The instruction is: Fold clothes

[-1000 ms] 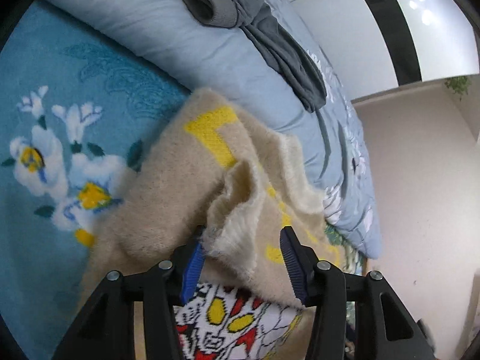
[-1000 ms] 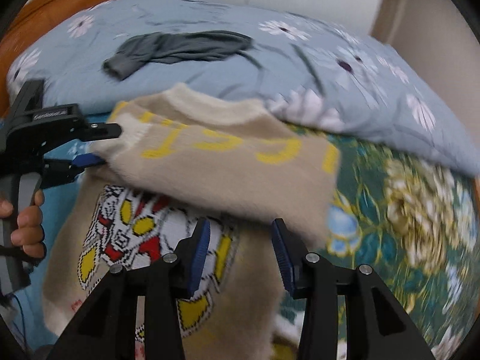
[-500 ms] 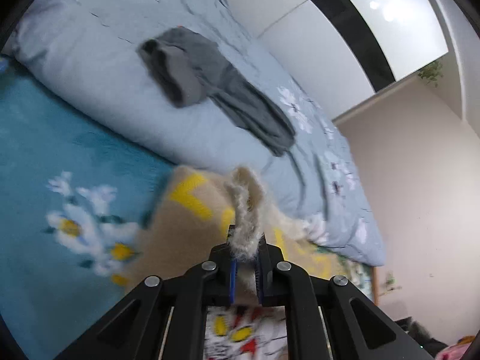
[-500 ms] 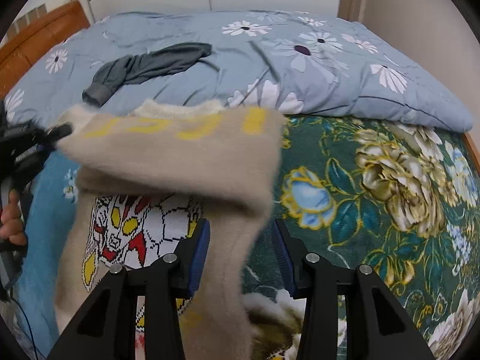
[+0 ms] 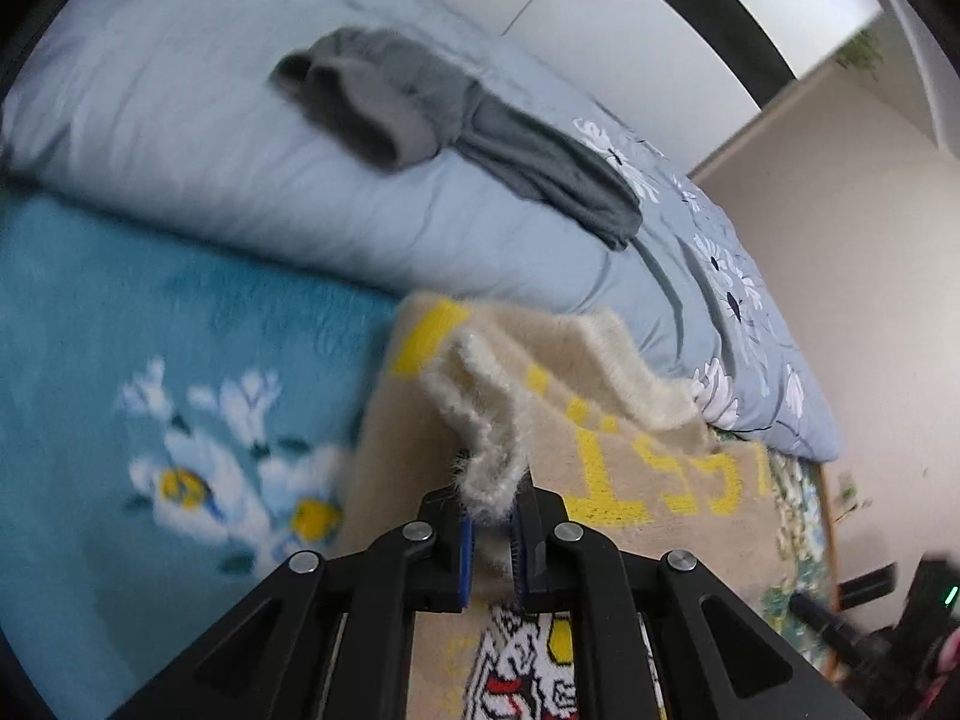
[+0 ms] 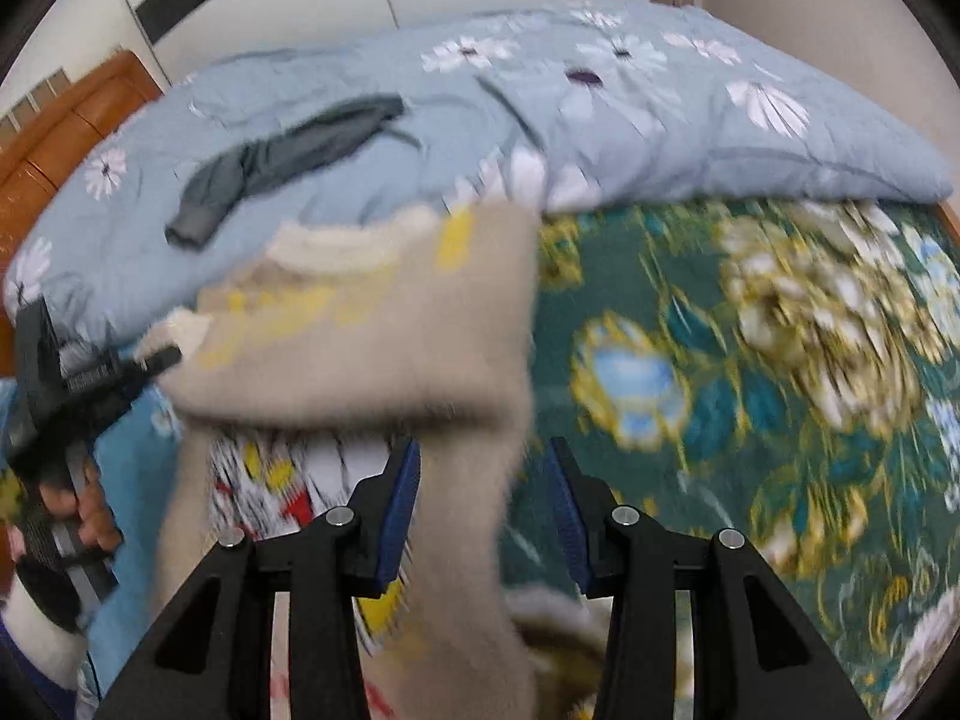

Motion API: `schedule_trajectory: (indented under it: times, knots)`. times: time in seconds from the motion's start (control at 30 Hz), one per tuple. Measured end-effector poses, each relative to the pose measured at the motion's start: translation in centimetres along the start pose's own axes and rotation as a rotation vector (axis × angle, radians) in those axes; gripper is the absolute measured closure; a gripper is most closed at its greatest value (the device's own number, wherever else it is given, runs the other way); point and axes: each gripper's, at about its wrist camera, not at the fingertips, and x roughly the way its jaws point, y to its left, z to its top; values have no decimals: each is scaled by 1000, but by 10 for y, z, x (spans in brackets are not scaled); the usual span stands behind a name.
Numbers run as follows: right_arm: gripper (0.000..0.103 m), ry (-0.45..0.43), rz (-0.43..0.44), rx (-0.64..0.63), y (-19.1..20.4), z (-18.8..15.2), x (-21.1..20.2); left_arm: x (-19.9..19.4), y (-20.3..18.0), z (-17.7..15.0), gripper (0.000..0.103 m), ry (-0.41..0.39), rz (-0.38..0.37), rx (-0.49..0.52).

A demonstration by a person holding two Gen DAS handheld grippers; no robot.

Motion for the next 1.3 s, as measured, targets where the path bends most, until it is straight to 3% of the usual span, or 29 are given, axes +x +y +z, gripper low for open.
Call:
schedule_trajectory:
  times: [0.2,0.4,0.53,0.7,0.83,0.93,1.07,1.3]
  knots:
    - [59,25,19,-31,14,32,38,20,13,-6,92,29,22,-27]
    - [58,121,-18,-42,5,26,83,32,20,-10,89,34,7,-41]
    - [57,127,-17,-59,5,23,83,35,19,-6,89,59,5,-42]
    - [57,139,48,-1,-7,-9,54,9,24,-5,88,97,-138,-134]
    - [55,148,101,45,-17,-35,30,-24,35,-35,75,118,-129,-103]
    - [51,160,139,86,-26,-57,14,-39,51,-68,74,156,-75,-102]
    - [51,197,126,178,-47,-102,2,-47,69,-114,74,228,-42,-139]
    - [51,228,152,257,-55,-150,-8,-65,69,-165,74,277,-77,-152]
